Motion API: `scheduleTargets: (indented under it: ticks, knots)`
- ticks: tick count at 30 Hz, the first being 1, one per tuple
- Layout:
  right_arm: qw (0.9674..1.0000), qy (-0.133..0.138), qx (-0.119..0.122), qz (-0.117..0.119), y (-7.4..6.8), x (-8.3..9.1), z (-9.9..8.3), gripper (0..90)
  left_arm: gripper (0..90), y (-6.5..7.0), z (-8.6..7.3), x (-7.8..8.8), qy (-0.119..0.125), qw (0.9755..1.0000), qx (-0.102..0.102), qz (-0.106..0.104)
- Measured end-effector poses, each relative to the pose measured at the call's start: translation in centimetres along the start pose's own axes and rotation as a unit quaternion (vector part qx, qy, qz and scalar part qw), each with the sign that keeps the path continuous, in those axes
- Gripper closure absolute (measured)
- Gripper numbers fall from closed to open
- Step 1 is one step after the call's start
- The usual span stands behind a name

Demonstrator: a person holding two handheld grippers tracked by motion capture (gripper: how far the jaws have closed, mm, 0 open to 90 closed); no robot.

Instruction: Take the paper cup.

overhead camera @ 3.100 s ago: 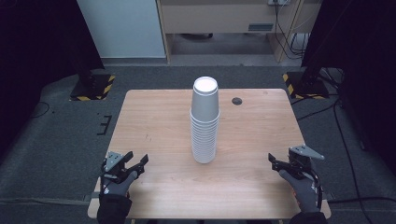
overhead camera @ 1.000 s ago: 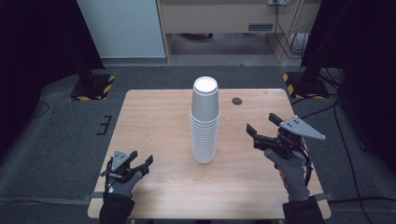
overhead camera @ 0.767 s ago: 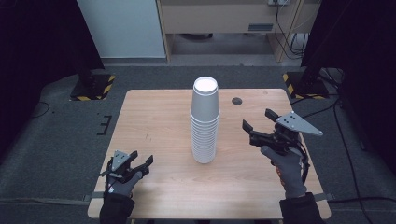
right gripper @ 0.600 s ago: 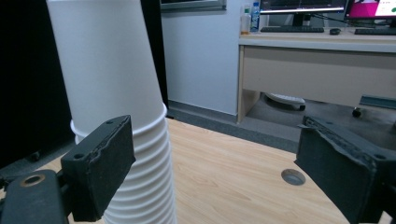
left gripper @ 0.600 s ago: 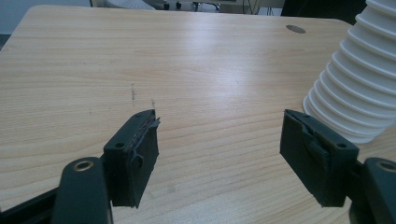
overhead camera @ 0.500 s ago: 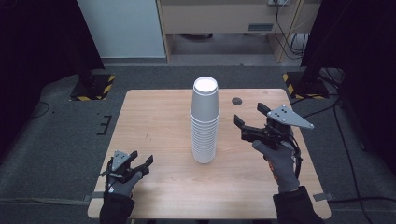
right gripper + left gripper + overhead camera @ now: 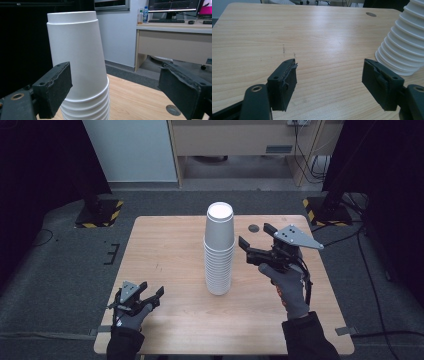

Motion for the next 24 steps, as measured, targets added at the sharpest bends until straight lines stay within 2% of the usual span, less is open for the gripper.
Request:
scheduleTargets:
  ticks: [13, 24]
  knots:
    - [0.9998, -0.001, 0.007, 0.019, -1.9, -1.7, 0.4, 11.5, 26.6, 0.0, 0.0, 0.0, -0.001, 1.0, -0.001, 0.0]
    - [0.9992, -0.006, 0.001, 0.038, -3.6, -3.4, 0.2, 11.3, 26.4, -0.1, -0.2, -0.1, -0.005, 1.0, -0.002, 0.002]
Point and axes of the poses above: each handheld gripper's, and its own axes: x roughly backward along the jaws, z roughly out of its top, y roughly to its right, the point moved 8 cm from there along -x, roughly forward along the jaws, and after that the axes turned 4 degrees about y, right-handed, at the moved point
